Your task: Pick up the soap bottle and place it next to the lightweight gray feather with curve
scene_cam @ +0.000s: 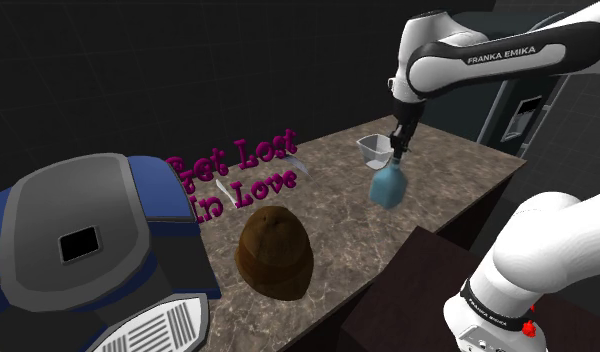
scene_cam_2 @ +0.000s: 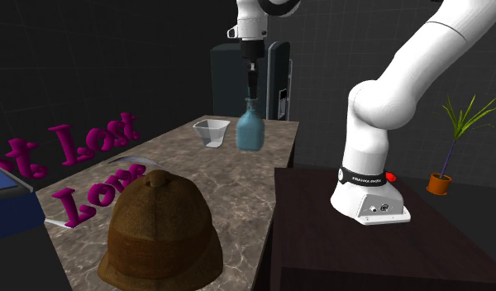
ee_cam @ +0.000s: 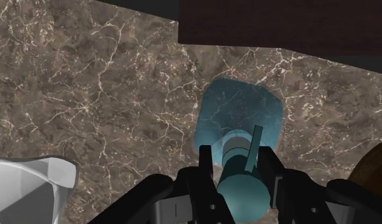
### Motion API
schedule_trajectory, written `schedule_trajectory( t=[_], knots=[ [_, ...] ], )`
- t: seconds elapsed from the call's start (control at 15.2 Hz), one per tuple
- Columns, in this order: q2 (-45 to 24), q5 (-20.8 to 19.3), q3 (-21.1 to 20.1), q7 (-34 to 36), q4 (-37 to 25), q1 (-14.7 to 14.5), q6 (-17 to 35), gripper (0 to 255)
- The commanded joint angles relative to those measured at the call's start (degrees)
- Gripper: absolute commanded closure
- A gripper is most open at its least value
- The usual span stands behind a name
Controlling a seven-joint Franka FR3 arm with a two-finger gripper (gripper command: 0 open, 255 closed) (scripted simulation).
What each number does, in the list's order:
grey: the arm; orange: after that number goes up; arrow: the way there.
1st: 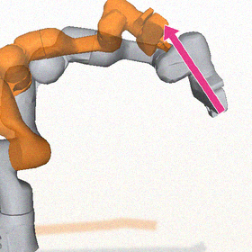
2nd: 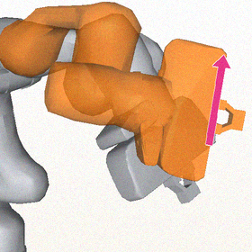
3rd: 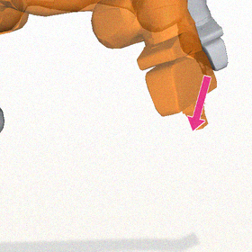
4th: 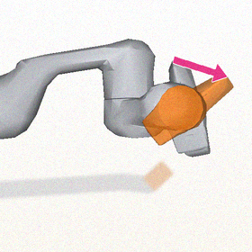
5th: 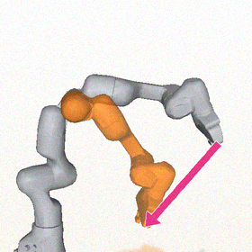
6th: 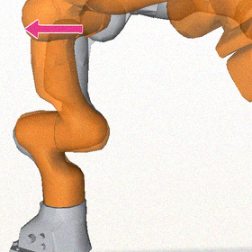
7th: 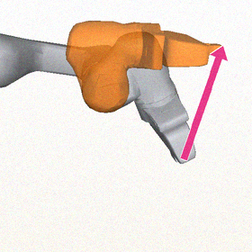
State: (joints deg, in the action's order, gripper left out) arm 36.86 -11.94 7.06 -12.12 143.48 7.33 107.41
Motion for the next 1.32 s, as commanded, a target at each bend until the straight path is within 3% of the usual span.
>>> schedule_trajectory(
  t=[0.0,1.25],
  knots=[
    [0.02,0.15,-0.10,-0.21,-1.51,-0.05,-1.52,255],
    [-1.22,1.32,-1.15,-2.03,-16.99,-0.38,-15.66,255]
  ],
)
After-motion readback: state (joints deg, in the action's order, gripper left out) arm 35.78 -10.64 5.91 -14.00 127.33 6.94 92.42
